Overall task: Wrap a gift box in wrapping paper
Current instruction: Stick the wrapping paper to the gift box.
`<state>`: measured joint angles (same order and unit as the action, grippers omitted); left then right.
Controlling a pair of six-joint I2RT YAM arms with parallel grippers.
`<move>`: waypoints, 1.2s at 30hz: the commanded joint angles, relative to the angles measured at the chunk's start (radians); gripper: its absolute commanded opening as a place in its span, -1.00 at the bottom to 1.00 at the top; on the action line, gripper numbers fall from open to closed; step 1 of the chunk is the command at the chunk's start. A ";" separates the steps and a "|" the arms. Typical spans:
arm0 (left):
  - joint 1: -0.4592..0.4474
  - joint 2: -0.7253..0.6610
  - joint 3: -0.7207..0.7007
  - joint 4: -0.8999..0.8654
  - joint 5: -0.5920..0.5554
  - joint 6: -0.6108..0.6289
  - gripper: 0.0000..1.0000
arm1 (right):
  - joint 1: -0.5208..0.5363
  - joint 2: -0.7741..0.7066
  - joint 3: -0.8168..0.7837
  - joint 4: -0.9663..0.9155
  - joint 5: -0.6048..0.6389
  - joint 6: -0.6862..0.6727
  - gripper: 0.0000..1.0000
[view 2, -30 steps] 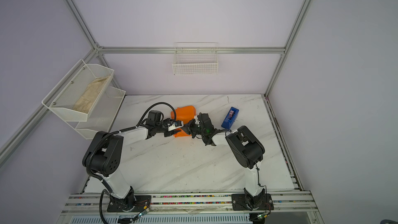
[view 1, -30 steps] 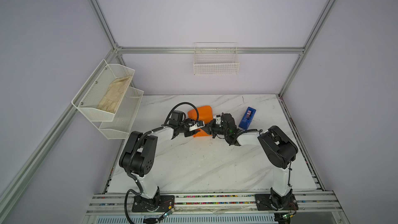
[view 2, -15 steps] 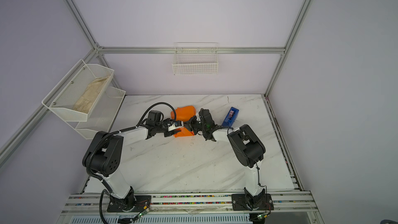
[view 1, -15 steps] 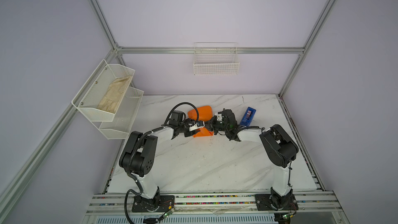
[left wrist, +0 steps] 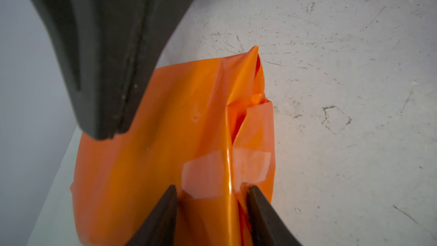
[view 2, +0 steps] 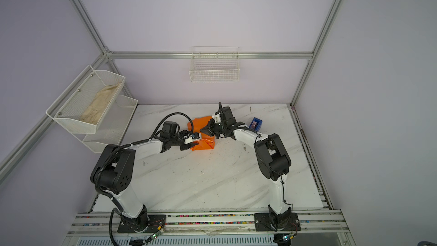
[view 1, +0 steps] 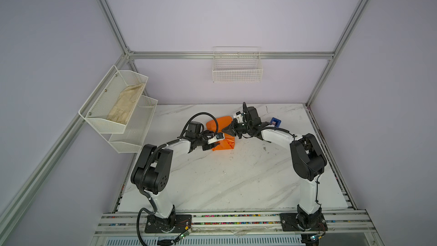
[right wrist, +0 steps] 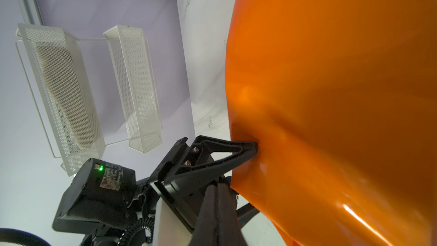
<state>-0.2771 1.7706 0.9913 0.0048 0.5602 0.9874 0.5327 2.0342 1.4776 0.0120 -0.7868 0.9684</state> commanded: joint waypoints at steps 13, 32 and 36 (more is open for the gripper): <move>0.003 0.029 -0.020 -0.163 -0.065 -0.013 -0.04 | 0.011 0.102 0.161 -0.304 -0.116 -0.227 -1.00; 0.003 0.036 -0.019 -0.165 -0.062 -0.012 -0.04 | 0.018 0.257 0.350 -0.576 0.048 -0.396 -1.00; 0.003 0.037 -0.019 -0.167 -0.063 -0.012 -0.04 | 0.005 0.256 0.405 -0.579 0.174 -0.371 -1.00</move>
<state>-0.2771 1.7702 0.9909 0.0029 0.5598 0.9878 0.5522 2.2623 1.8469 -0.4950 -0.7891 0.6151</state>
